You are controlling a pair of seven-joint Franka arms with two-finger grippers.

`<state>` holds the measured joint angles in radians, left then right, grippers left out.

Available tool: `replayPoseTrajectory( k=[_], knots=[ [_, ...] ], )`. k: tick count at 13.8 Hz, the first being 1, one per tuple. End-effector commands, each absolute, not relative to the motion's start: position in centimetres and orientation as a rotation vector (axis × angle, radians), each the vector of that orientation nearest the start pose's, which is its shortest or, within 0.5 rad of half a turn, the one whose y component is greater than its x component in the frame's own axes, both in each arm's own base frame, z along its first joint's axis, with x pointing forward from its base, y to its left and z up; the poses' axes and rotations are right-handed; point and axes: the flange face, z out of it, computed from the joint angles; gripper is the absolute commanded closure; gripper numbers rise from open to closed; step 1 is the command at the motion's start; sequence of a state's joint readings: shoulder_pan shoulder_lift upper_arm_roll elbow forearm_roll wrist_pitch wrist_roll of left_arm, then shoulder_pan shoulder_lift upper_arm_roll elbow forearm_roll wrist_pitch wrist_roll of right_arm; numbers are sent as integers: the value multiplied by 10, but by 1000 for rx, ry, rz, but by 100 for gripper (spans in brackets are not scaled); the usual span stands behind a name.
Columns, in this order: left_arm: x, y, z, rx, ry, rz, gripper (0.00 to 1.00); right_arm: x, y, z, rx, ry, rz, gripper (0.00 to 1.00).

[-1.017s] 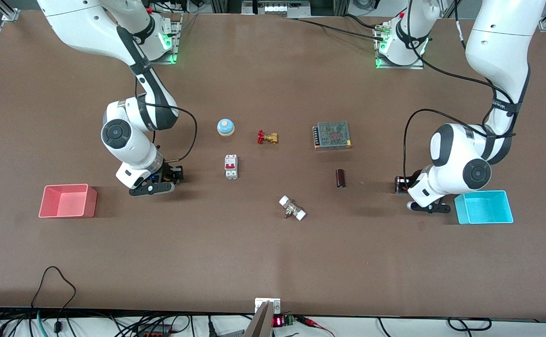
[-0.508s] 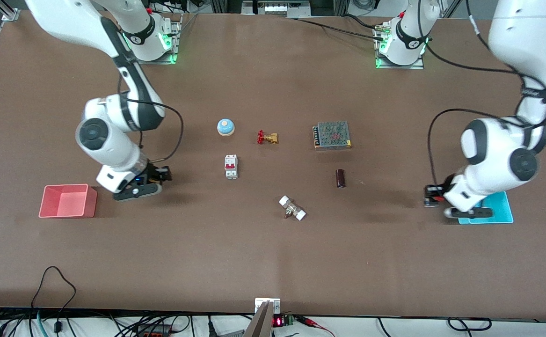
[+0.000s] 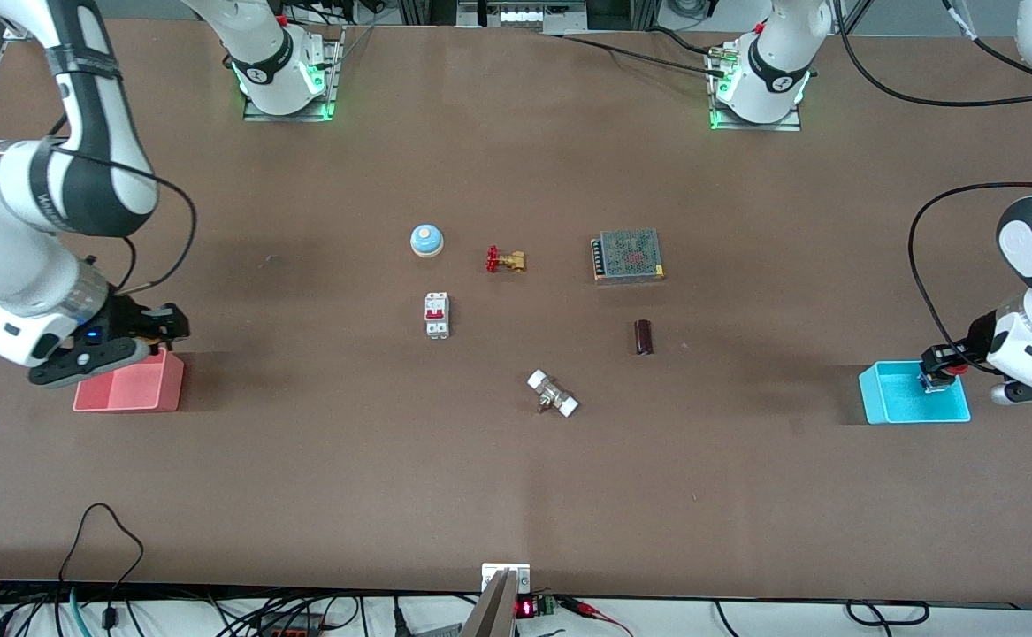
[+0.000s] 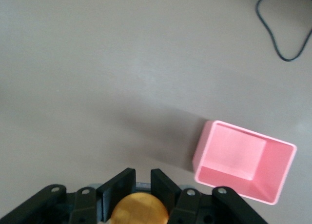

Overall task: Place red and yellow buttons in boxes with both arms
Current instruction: 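Carry the yellow button to the pink box while the left gripper carries red to cyan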

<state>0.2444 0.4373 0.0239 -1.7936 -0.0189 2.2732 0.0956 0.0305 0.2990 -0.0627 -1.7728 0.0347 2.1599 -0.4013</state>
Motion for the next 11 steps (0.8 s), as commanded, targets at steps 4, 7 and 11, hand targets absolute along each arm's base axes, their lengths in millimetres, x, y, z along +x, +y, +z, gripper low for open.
replayPoseTrajectory(
  k=[4, 7, 11],
  knots=[
    [647, 182, 270, -3137, -200, -18, 80, 670, -65, 397, -3100, -685, -332, 76],
    [658, 185, 269, -3135, -173, -41, 81, 676, -90, 380, -3110, -741, -388, 76],
    [676, 185, 290, -3135, -145, -101, 90, 682, -109, 358, -3119, -784, -437, 76]
  ],
)
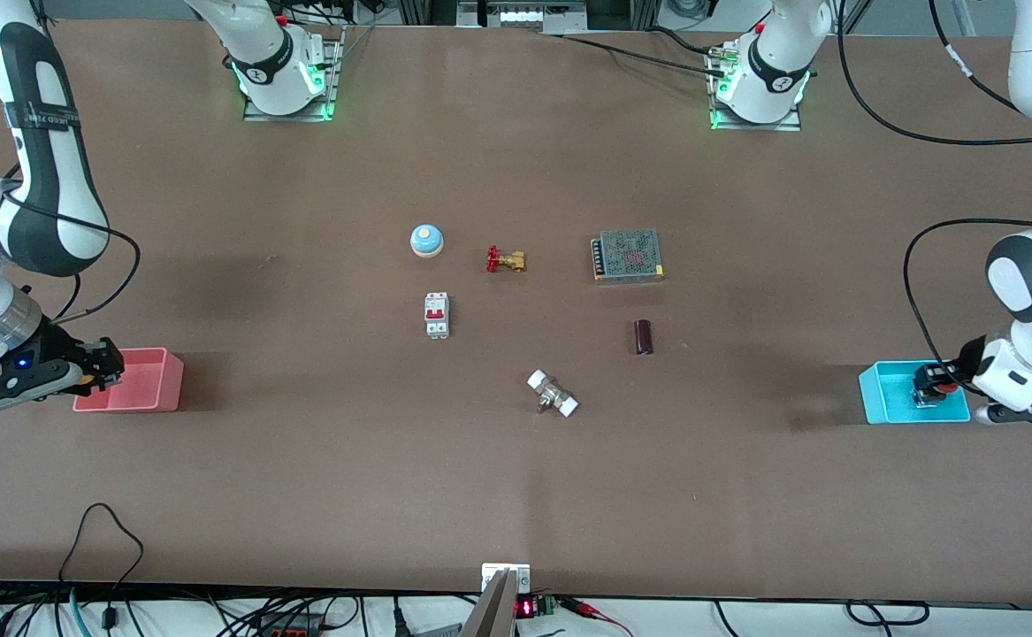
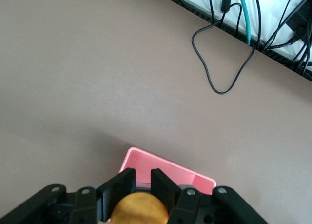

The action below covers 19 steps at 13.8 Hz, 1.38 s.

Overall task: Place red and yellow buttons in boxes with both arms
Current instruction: 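Carry the yellow button to the pink box while the left gripper carries red to cyan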

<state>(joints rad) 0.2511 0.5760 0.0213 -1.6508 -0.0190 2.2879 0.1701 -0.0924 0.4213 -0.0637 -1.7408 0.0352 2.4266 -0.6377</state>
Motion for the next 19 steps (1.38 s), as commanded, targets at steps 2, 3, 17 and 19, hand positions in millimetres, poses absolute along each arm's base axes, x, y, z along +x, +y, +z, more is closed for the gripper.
replayPoseTrajectory(
  k=[2, 3, 17, 19],
  knots=[
    [665, 181, 276, -3197, -199, 51, 91, 683, -127, 345, -3130, -799, -475, 76],
    [661, 178, 272, -3208, -199, 123, 91, 683, -129, 340, -3129, -812, -480, 76],
    [669, 207, 234, -3208, -202, 123, 88, 661, -135, 275, -3134, -783, -421, 76],
    [670, 208, 229, -3203, -202, 105, 82, 659, -135, 272, -3134, -779, -414, 76]
  ],
)
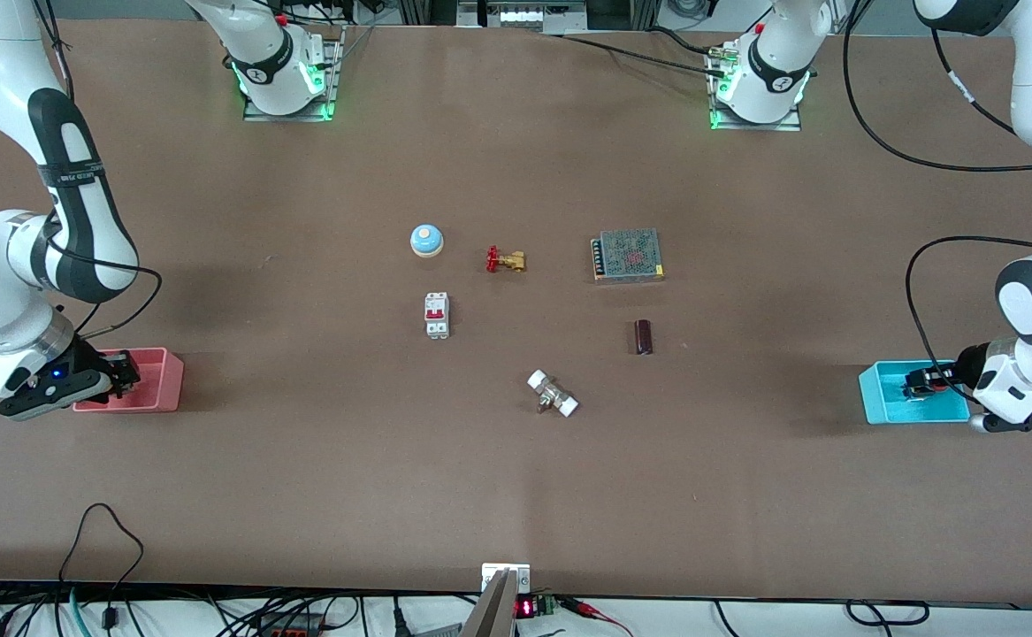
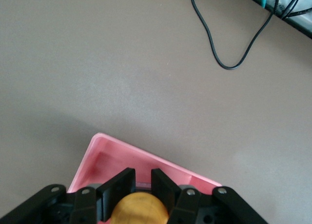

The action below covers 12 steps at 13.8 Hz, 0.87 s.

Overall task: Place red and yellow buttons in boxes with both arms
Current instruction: 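Lower the red button into the cyan box and open the left gripper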

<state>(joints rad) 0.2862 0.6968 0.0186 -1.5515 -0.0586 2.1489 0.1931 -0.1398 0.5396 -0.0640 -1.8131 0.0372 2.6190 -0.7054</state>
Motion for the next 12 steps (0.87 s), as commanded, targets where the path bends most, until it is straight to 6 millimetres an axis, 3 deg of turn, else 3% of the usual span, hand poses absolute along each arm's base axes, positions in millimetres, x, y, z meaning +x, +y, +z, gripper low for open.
replayPoseTrajectory(
  k=[1, 3, 5, 6, 9, 12],
  knots=[
    [670, 208, 225, -3205, -201, 109, 75, 659, -135, 271, -3134, -777, -411, 76],
    [669, 208, 223, -3205, -204, 112, 52, 659, -135, 267, -3133, -772, -405, 76],
    [671, 207, 234, -3205, -210, 86, 14, 658, -135, 263, -3128, -753, -401, 75],
    [673, 207, 245, -3216, -220, 56, 0, 657, -135, 260, -3126, -748, -395, 75],
    [677, 197, 293, -3232, -234, -47, 0, 652, -135, 252, -3134, -747, -423, 75],
    [678, 141, 358, -3219, -86, -133, 0, 651, -135, 244, -3136, -747, -422, 75]
  ],
)
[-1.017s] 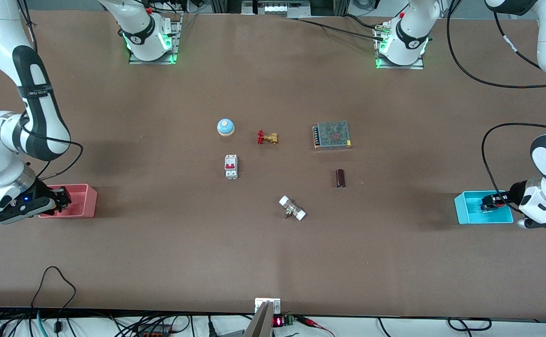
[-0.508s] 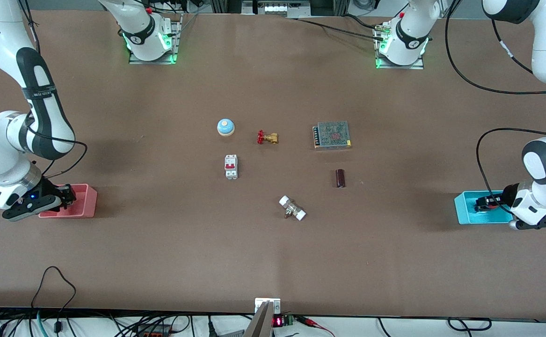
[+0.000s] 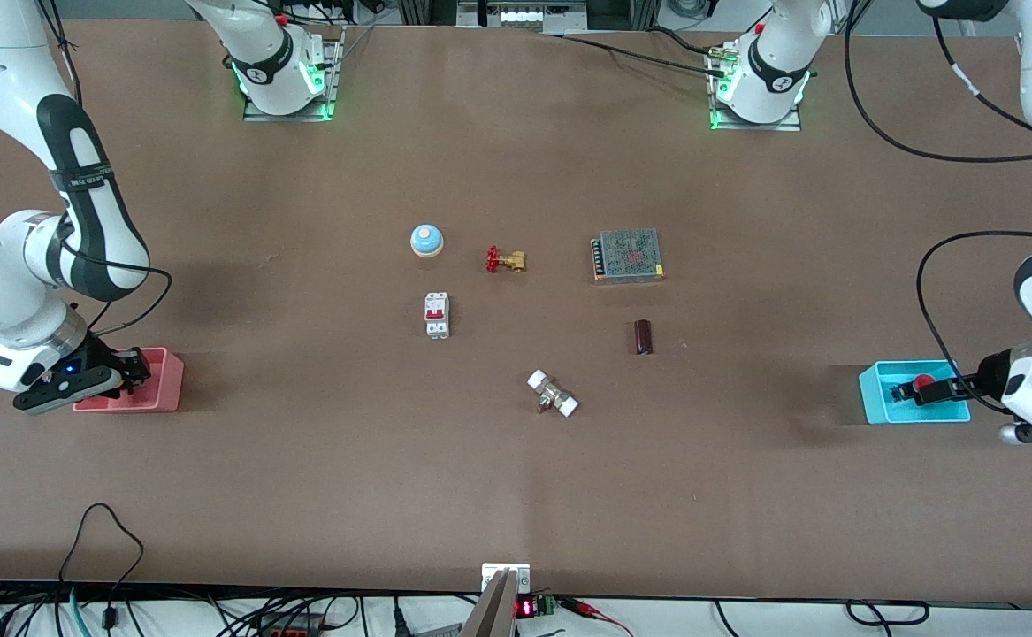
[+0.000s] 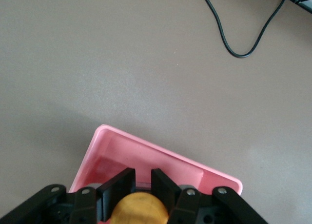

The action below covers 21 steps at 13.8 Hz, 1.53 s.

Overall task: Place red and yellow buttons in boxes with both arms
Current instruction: 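Lower the red button into the cyan box and open the left gripper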

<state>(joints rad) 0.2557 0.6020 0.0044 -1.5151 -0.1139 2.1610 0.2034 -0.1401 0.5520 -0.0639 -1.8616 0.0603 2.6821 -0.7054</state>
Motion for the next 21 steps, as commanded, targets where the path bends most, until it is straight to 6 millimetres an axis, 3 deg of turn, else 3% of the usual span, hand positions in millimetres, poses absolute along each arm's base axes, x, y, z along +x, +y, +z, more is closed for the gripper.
replayPoseTrajectory(
  k=[1, 3, 5, 9, 11, 16, 21],
  knots=[
    [676, 110, 378, -3225, -30, -125, 0, 651, -135, 244, -3136, -745, -423, 75],
    [671, 66, 414, -3236, -49, -96, 0, 651, -136, 243, -3136, -742, -420, 75],
    [662, 36, 444, -3239, -75, -65, 0, 650, -138, 241, -3136, -731, -417, 75],
    [630, 30, 515, -3185, -87, -61, 0, 649, -140, 236, -3130, -700, -413, 75],
    [607, 23, 541, -3179, -221, 31, 0, 649, -141, 237, -3131, -693, -416, 75],
    [583, 13, 583, -3183, -189, 41, 0, 648, -142, 235, -3121, -642, -423, 75],
    [587, 19, 580, -3183, -204, 31, 0, 647, -142, 232, -3112, -601, -427, 75]
  ],
)
